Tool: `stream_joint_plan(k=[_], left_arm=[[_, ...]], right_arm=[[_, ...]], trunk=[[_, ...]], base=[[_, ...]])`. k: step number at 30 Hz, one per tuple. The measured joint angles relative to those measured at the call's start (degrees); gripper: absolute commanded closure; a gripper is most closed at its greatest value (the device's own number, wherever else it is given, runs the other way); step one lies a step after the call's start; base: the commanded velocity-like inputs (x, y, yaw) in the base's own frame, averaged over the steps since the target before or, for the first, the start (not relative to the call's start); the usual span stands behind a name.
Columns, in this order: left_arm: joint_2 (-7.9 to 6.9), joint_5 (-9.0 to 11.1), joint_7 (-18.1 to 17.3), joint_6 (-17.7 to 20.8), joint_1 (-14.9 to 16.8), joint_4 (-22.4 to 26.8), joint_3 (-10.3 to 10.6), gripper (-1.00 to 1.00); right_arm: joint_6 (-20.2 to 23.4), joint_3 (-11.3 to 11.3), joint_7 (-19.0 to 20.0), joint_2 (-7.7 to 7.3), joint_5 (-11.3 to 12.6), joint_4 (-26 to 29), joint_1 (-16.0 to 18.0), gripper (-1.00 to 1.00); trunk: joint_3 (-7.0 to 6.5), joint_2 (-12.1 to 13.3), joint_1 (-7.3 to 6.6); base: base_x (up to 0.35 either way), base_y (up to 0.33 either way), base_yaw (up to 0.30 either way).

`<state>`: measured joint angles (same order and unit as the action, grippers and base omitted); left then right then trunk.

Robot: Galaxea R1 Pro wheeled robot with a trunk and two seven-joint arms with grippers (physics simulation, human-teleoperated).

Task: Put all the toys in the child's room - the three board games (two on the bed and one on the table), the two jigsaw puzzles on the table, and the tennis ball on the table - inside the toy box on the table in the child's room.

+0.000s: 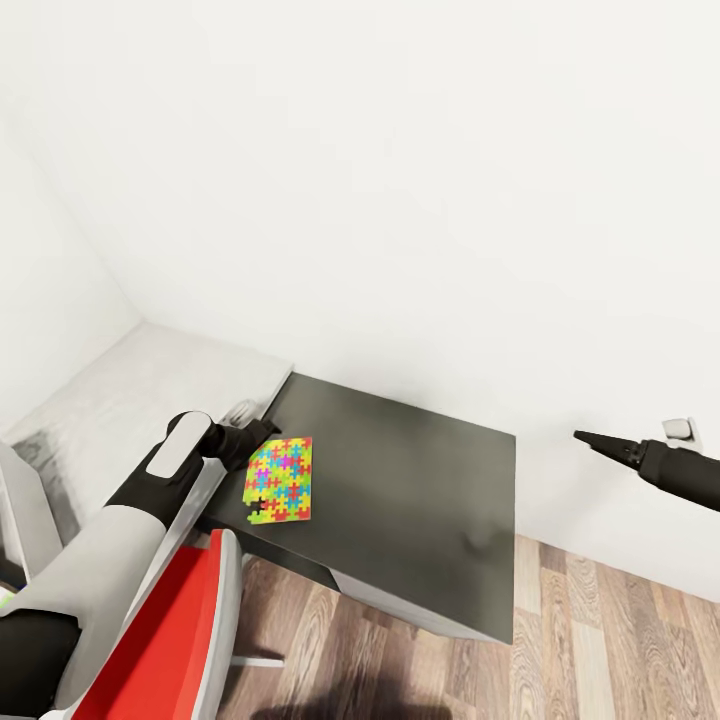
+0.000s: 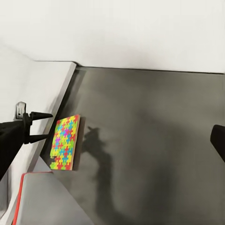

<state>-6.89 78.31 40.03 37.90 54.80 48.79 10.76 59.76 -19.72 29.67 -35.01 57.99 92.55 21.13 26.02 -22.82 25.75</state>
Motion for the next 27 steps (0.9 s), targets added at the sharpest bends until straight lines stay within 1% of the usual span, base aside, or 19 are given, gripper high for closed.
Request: stream_joint_plan(k=[6, 12, 16, 20, 22, 23, 27], left_arm=[[-0.22, -0.24, 0.03, 0.01, 0.00, 0.00, 0.18, -1.00], [-0.42, -0.38, 0.16, 0.05, 0.00, -0.05, 0.34, -1.00], [-0.46, -0.41, 0.56, 0.05, 0.00, -0.07, 0.38, -1.00], [-0.49, -0.57, 1.70, 0.03, -0.03, -0.08, 0.43, -1.00], [-0.50, -1.31, 2.36, -0.01, -0.10, -0.10, 0.42, -1.00], [-0.50, -1.32, 2.37, -0.01, -0.10, -0.10, 0.42, -1.00], [-0.45, -2.72, 2.78, -0.02, -0.15, -0.15, 0.24, -1.00]], right_arm=[[0.00, -0.11, 0.12, -0.04, 0.01, 0.00, -0.06, -1.00], [0.00, -0.16, 0.16, -0.05, 0.06, 0.00, -0.09, -1.00], [0.00, -0.12, 0.17, -0.05, 0.06, 0.00, -0.09, -1.00], [0.00, -0.10, 0.18, -0.02, 0.07, 0.00, -0.09, -1.00], [0.00, -0.09, 0.17, 0.01, 0.08, 0.00, -0.10, -1.00], [0.00, -0.09, 0.18, 0.01, 0.08, 0.00, -0.09, -1.00], [0.00, -0.09, 0.18, 0.02, 0.08, 0.00, -0.10, -1.00]], trunk=[[0.07, 0.00, 0.00], [0.42, 0.00, 0.00], [0.74, 0.00, 0.00], [1.02, 0.00, 0.00], [1.08, 0.00, 0.00], [1.11, 0.00, 0.00], [1.17, 0.00, 0.00]], base=[[0.000, 0.000, 0.000], [0.000, 0.000, 0.000], [0.000, 0.000, 0.000], [0.000, 0.000, 0.000], [0.000, 0.000, 0.000], [0.000, 0.000, 0.000], [0.000, 0.000, 0.000]])
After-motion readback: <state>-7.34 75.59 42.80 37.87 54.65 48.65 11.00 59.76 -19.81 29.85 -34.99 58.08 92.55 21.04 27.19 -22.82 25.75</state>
